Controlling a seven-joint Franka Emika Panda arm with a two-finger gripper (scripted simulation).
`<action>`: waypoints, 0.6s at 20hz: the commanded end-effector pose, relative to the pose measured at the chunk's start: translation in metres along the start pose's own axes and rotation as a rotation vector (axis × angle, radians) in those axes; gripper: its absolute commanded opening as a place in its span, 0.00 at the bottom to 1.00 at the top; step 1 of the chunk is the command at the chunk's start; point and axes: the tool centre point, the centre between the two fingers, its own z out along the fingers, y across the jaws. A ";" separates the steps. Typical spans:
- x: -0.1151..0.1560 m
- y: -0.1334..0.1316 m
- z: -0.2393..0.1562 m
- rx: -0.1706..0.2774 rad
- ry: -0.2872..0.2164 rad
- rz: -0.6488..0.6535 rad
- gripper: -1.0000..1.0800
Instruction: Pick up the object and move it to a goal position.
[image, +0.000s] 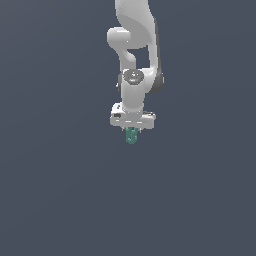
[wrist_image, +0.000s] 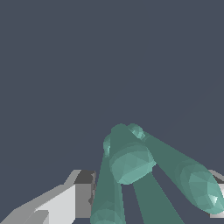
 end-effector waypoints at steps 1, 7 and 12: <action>0.000 0.000 0.001 0.000 0.000 0.000 0.00; 0.000 0.000 0.001 0.000 0.000 0.000 0.00; 0.000 -0.001 0.000 0.000 0.002 0.000 0.00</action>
